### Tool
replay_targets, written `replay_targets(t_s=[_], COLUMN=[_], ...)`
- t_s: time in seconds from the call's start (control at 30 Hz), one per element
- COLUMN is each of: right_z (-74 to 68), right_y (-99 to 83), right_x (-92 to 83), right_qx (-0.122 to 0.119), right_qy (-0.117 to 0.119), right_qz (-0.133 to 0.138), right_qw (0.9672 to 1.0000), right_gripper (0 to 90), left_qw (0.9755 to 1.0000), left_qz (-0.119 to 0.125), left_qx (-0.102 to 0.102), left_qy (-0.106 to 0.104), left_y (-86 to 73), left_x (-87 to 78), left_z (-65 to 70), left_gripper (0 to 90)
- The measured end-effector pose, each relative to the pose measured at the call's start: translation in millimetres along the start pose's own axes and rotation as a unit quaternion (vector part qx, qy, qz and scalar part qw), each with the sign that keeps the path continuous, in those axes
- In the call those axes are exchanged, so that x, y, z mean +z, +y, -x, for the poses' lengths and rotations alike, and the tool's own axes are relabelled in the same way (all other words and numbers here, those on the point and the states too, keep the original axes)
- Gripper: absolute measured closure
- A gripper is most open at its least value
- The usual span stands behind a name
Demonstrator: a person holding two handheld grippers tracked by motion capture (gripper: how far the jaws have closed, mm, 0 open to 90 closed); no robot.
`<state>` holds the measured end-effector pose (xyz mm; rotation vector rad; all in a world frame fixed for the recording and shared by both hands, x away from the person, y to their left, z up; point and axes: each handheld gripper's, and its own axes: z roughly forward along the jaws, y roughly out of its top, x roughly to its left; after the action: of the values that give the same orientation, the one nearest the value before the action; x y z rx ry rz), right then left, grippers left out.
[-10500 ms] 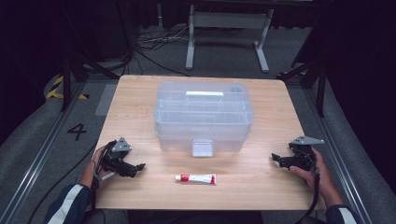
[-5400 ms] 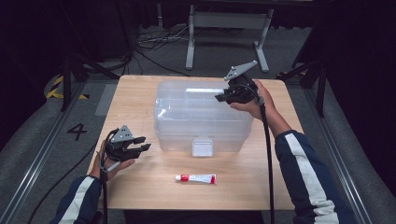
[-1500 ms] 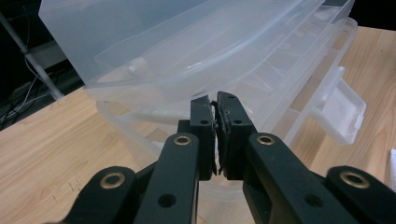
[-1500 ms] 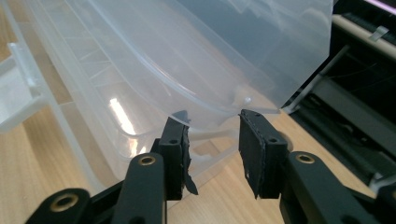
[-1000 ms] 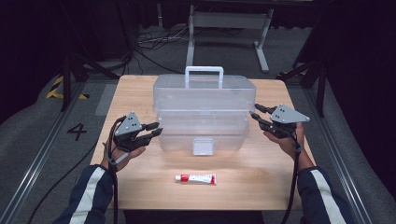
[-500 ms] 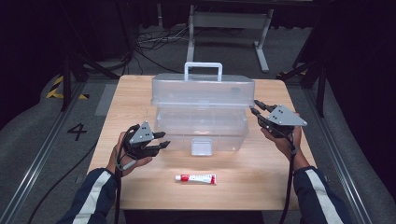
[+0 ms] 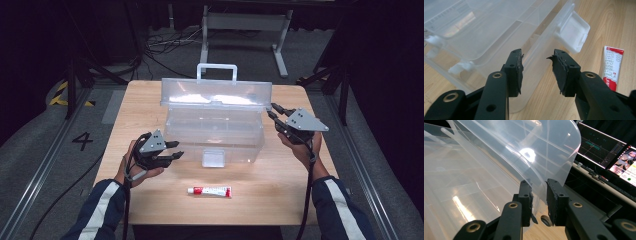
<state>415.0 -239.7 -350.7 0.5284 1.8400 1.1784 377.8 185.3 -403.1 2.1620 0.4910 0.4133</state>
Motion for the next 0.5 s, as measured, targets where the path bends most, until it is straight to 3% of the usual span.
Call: replay_targets(t_s=[0.3,0.5], right_z=[4.9,8.1], right_y=[6.2,10.2], right_x=[5.0,9.5], right_qx=[0.013,0.024], right_qy=[-0.012,-0.024], right_qz=[0.000,0.002], right_qw=[0.9998,0.9994], right_gripper=[76.0,76.8], left_qw=[0.9998,0.9999], left_qz=[0.016,0.006], left_qx=[0.007,0.008], left_qy=[-0.001,-0.004], left_y=[5.9,7.6], left_x=[-3.7,2.7], left_z=[-0.6,-4.5], left_gripper=[54.1,53.1])
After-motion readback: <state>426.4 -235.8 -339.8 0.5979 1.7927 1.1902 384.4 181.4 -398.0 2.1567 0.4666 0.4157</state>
